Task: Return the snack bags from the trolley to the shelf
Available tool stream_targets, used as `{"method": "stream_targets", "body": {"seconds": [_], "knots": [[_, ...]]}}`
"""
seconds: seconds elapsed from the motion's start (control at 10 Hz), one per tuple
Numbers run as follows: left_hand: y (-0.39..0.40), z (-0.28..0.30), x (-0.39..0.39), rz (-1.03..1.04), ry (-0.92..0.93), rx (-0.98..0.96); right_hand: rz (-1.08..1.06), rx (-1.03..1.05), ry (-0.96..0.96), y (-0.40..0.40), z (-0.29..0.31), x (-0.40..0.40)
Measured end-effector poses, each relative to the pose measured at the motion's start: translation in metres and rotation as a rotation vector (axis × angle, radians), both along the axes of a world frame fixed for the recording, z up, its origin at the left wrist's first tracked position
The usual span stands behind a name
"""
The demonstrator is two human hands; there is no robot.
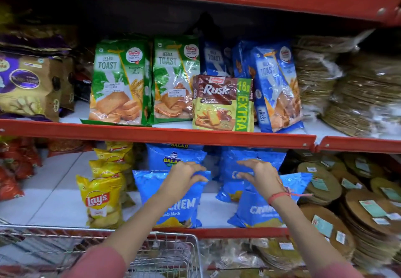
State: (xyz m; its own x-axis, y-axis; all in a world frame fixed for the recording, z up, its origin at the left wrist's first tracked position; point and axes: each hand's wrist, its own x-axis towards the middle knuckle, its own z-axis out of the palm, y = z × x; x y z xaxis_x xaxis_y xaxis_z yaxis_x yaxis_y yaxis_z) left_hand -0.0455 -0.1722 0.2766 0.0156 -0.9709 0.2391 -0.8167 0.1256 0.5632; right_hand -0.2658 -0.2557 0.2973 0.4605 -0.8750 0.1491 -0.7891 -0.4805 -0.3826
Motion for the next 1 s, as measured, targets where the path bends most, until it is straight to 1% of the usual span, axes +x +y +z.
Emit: {"method": "stream_targets", "body": {"seconds": [0.1,0.2,0.3,0.4,0.6,0.7,0.8,0.9,1.0], "knots": [[-0.024,0.002,-0.042,-0.041,0.012,0.038,-0.082,0.018,0.061,-0.020,-0.003,-0.048],[-0.044,0.002,-0.078,-0.048,0.027,0.081,-0.157,0.059,0.167,-0.042,-0.007,-0.092],[-0.058,-0.001,-0.105,-0.056,-0.033,0.164,-0.194,0.045,0.275,-0.058,-0.010,-0.126],[-0.068,-0.001,-0.118,-0.036,-0.109,0.228,-0.227,0.039,0.359,-0.068,-0.012,-0.143],[-0.074,0.002,-0.105,0.006,-0.231,0.265,-0.215,0.084,0.330,-0.079,-0.011,-0.141],[-0.067,0.003,-0.092,0.046,-0.241,0.267,-0.183,0.105,0.320,-0.081,-0.012,-0.128],[-0.059,0.005,-0.089,0.046,-0.229,0.279,-0.176,0.109,0.279,-0.081,-0.015,-0.121],[-0.058,0.010,-0.088,0.030,-0.251,0.276,-0.188,0.105,0.279,-0.081,-0.015,-0.119],[-0.049,0.012,-0.082,0.044,-0.261,0.194,-0.228,0.058,0.119,-0.076,-0.008,-0.118]]}}
